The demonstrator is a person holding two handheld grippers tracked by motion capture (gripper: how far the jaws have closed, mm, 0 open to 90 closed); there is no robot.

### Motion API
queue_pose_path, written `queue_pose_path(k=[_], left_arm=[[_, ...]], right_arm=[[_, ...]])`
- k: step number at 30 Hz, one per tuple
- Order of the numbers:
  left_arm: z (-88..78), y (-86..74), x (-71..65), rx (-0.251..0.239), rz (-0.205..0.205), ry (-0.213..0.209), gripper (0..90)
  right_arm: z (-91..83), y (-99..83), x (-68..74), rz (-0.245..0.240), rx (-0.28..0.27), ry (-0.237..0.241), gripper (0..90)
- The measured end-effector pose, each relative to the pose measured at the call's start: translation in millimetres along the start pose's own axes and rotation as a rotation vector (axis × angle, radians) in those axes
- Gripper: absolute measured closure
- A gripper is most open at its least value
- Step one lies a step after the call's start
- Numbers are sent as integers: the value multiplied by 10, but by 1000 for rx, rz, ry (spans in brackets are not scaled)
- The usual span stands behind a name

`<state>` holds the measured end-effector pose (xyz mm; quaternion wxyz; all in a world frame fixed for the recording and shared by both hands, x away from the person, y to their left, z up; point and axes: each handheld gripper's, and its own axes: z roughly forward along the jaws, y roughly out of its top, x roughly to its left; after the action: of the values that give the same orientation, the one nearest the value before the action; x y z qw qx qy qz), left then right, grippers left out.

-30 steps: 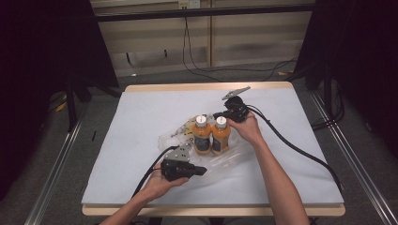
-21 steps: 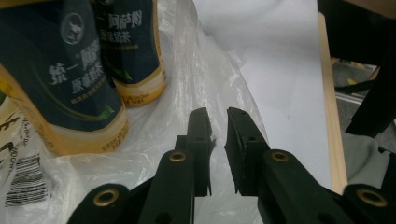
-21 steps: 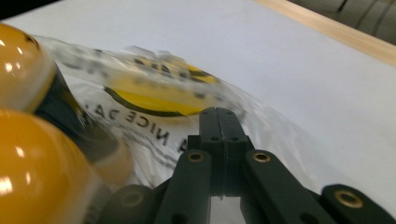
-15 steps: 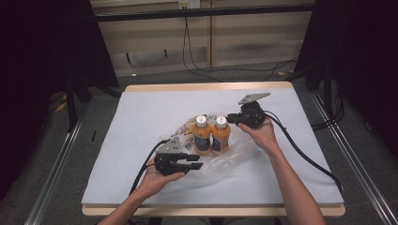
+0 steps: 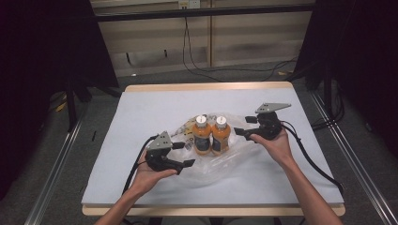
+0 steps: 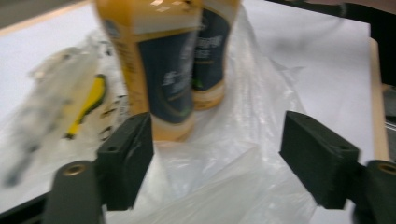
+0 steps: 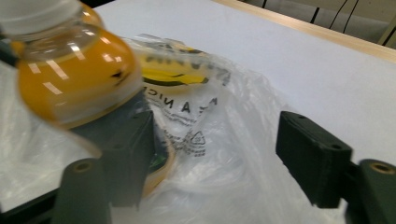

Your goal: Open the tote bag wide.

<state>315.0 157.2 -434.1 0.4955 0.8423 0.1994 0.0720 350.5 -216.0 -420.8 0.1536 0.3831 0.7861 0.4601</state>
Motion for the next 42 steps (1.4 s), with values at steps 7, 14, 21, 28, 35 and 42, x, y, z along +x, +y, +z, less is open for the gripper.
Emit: queue_pose_path(k=[7,14,21,28,35,42], left_arm=[[-194,-38,98,-12,-14,69,133],[-346,-134,129,11,-28,107,88],[-514,-271,187,-2,-80,179,65],[-649,-395,131,-9,-103,215,48],[-786,-578,132,14,-130,246,35],[-898,-727,90,1,-146,266,32]], right_arm=[[-272,-55,147,-17,-36,-41,195],[-588,-190,222,-17,-60,-96,168],[-876,-388,289,22,-106,-136,152],[-1114,-628,308,59,-111,-174,140],[-1360,-826,345,96,-115,-208,125],[-1474,-1107,454,133,-125,-243,114]])
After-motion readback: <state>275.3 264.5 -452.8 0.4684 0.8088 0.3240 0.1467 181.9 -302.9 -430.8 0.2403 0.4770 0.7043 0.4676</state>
